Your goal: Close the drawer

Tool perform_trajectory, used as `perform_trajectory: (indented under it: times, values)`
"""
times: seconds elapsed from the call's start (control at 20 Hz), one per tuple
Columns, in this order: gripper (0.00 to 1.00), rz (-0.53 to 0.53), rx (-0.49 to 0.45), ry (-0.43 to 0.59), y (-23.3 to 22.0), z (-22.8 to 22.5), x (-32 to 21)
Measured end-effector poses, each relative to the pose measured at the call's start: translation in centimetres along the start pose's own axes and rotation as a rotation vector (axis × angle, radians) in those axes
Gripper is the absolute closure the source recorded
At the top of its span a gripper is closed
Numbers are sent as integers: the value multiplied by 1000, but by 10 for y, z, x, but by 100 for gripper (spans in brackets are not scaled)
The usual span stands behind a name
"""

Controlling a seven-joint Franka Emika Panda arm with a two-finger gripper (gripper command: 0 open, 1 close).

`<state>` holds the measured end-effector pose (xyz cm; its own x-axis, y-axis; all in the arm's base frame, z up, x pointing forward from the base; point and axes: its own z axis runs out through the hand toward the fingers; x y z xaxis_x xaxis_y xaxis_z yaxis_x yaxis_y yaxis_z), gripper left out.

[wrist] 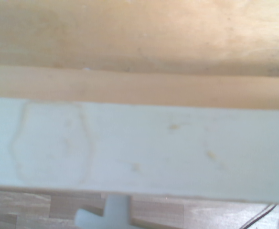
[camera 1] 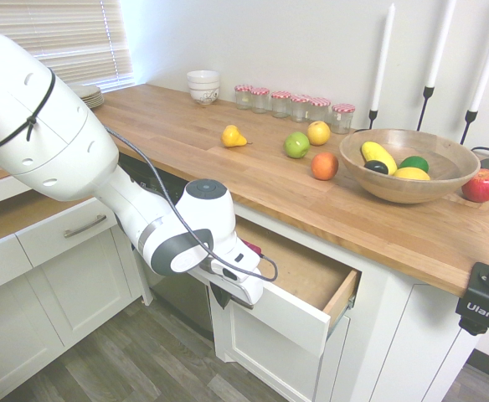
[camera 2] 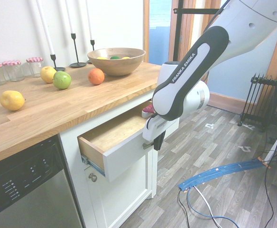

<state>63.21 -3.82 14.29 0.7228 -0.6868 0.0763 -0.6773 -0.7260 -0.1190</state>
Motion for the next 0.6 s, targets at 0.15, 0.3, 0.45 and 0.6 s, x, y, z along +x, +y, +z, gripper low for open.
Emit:
perform_trajectory:
  times: [0.15, 0.3, 0.45, 0.6]
  values:
    - [100, -1, 1, 0, -13, -2, 9]
    - [100, 3, 0, 1, -23, -4, 19]
    - [100, 8, -4, 1, -30, -3, 30]
    - [100, 11, -5, 6, -34, -3, 41]
